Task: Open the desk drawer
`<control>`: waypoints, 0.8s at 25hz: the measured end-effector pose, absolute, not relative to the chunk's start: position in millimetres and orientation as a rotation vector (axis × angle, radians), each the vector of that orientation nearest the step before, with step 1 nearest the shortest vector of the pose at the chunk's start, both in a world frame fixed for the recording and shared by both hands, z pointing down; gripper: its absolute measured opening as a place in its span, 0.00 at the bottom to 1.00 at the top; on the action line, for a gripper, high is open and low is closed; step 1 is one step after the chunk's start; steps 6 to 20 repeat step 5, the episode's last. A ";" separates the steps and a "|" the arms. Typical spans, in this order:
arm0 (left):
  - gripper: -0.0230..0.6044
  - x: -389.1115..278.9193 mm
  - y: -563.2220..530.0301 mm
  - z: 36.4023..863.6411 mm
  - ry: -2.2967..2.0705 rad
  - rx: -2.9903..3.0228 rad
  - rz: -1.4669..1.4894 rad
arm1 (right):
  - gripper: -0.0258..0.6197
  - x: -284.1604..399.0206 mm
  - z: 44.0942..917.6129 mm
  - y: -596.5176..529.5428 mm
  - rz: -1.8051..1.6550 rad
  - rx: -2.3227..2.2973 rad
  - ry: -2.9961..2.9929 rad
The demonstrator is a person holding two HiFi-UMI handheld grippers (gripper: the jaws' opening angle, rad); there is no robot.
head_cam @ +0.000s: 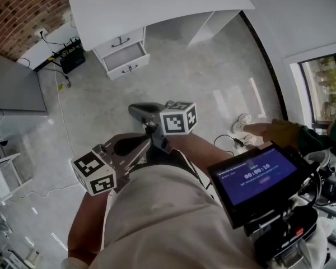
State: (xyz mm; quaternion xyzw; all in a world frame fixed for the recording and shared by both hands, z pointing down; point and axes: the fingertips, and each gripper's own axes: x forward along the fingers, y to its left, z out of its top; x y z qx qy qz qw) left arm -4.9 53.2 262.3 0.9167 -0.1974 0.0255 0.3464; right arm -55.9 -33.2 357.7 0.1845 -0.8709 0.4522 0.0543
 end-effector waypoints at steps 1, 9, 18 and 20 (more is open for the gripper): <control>0.05 -4.4 54.2 263.1 -0.509 2.379 0.065 | 0.04 -55.2 358.1 -32.6 1.371 0.561 -2.645; 0.05 -3.1 56.0 265.9 -0.508 2.383 0.060 | 0.04 -52.7 359.2 -32.4 1.346 0.564 -2.655; 0.05 -3.1 56.0 265.9 -0.508 2.383 0.060 | 0.04 -52.7 359.2 -32.4 1.346 0.564 -2.655; 0.05 -3.1 56.0 265.9 -0.508 2.383 0.060 | 0.04 -52.7 359.2 -32.4 1.346 0.564 -2.655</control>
